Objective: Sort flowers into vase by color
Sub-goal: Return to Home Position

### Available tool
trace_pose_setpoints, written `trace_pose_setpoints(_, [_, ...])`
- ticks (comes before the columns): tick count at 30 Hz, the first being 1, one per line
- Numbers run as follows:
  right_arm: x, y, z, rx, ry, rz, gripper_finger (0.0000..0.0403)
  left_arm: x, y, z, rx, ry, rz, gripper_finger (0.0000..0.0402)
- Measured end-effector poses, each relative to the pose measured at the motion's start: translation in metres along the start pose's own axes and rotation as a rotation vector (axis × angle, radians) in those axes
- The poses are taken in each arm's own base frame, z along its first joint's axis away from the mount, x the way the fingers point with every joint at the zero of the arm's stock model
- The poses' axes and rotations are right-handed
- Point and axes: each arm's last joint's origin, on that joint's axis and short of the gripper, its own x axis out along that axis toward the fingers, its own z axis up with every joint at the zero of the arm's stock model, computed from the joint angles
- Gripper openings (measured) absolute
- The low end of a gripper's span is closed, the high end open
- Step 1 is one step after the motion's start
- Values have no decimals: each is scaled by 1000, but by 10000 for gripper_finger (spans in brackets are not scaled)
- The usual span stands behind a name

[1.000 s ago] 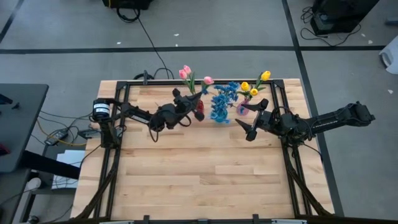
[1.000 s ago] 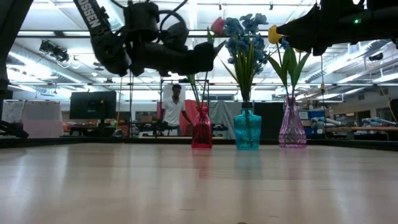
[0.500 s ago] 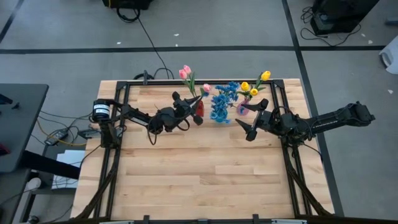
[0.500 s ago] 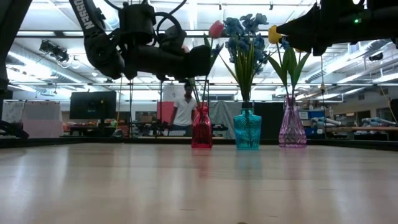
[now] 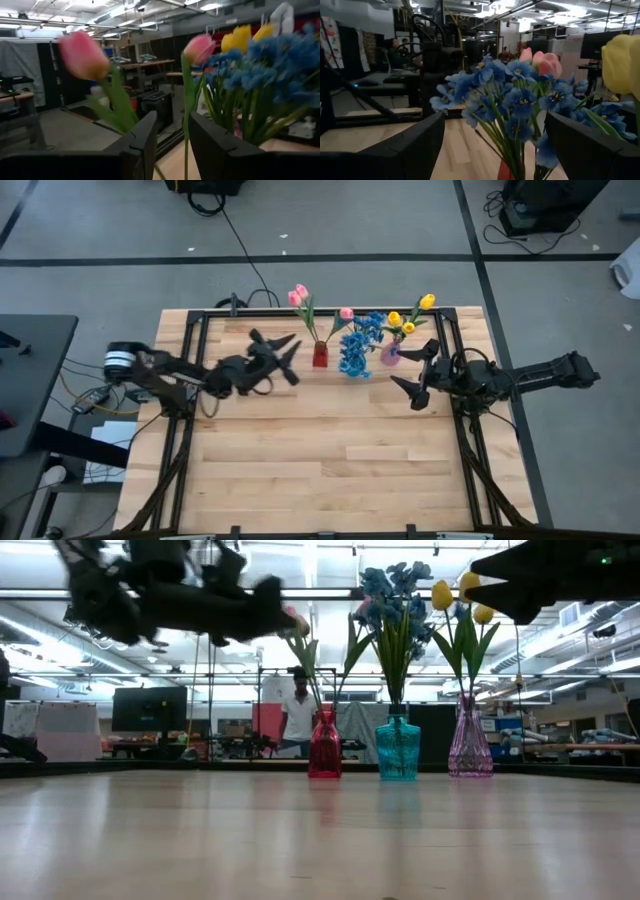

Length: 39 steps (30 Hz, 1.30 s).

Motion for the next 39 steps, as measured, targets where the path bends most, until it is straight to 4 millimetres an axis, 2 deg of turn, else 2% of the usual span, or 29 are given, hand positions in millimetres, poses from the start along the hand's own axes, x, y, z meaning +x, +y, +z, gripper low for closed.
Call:
trace_pose_setpoints(10, [-24,-10,-5,51,-105,1,354,-76,55,7,-105,-40,13,115])
trace_pose_setpoints(15, [-34,-14,-17,128,-64,-1,354,-100,71,0,-118,-57,17,115])
trace_pose_setpoints(20, [-43,-19,-18,154,-88,-64,354,-108,75,-5,-104,-38,8,115])
trace_pose_setpoints(27, [-52,-26,4,156,-61,-130,354,-121,75,-3,-68,-63,-10,115])
trace_pose_setpoints(31, [-56,-29,14,168,-32,-144,354,-132,76,5,-48,-68,18,115])
trace_pose_setpoints(35, [-54,-28,6,176,-6,-143,354,-144,75,12,-73,-96,-46,115])
trace_pose_setpoints(39, [-48,-23,-18,200,39,-144,354,-154,72,15,-84,-119,-186,115])
